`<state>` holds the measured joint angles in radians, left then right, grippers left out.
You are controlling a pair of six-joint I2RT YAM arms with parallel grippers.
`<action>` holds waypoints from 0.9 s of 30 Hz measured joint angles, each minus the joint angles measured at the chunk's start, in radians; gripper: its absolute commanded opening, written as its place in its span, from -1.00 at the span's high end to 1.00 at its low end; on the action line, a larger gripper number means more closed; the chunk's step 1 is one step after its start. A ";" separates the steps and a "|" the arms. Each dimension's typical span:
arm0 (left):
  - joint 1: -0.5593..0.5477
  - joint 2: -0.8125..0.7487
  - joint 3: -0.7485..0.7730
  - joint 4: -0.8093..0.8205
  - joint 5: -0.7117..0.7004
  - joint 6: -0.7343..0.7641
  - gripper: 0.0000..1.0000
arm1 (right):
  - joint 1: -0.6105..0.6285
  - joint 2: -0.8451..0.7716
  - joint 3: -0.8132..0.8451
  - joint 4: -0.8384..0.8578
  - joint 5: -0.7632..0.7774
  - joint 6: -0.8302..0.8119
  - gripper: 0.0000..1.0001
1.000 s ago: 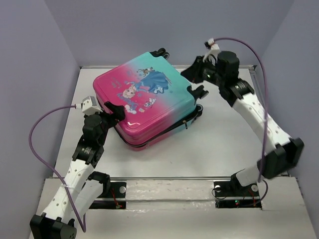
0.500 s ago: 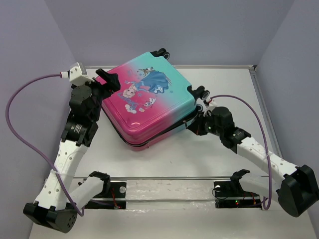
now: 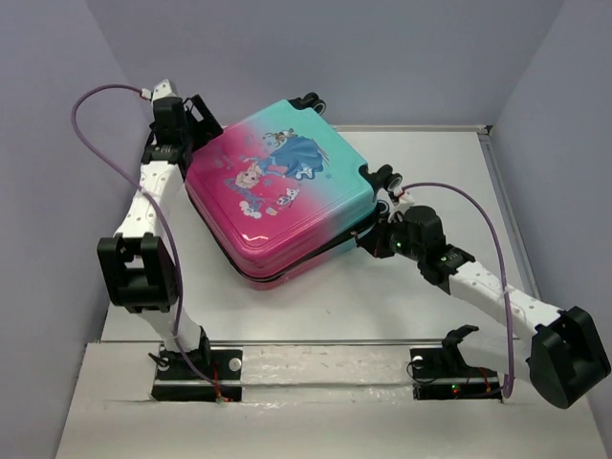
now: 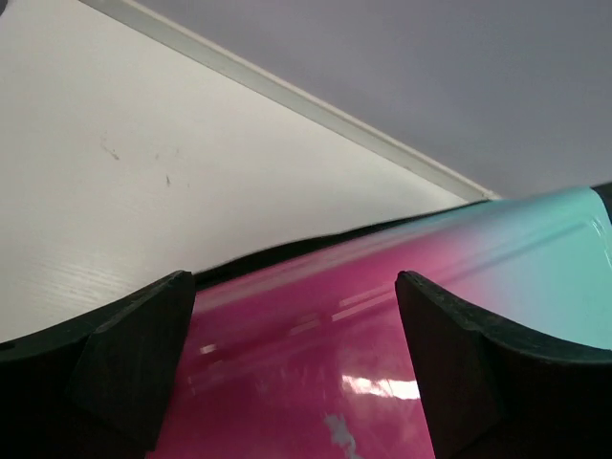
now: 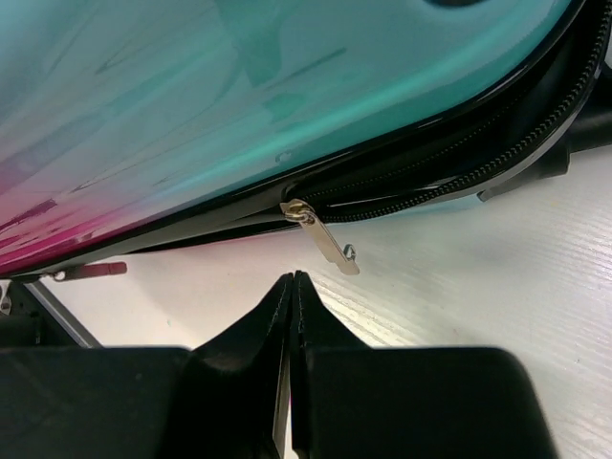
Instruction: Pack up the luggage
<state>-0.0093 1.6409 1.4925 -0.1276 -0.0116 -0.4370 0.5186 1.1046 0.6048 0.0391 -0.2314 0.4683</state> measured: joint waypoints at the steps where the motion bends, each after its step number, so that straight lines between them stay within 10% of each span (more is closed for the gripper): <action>1: 0.009 0.040 0.043 -0.006 0.008 0.006 -0.98 | 0.000 0.003 0.000 0.003 0.003 -0.001 0.86; 19: 0.071 0.628 0.761 -0.212 0.159 0.046 -0.98 | 0.000 0.235 0.070 0.024 0.050 -0.020 0.86; 27: 0.096 0.597 0.437 -0.032 0.233 0.034 -0.98 | -0.013 0.334 0.185 -0.042 0.101 -0.053 0.86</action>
<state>0.0864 2.2383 1.9297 -0.1596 0.2218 -0.4030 0.5056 1.4387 0.7898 -0.0029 -0.1307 0.4156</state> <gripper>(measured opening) 0.993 0.070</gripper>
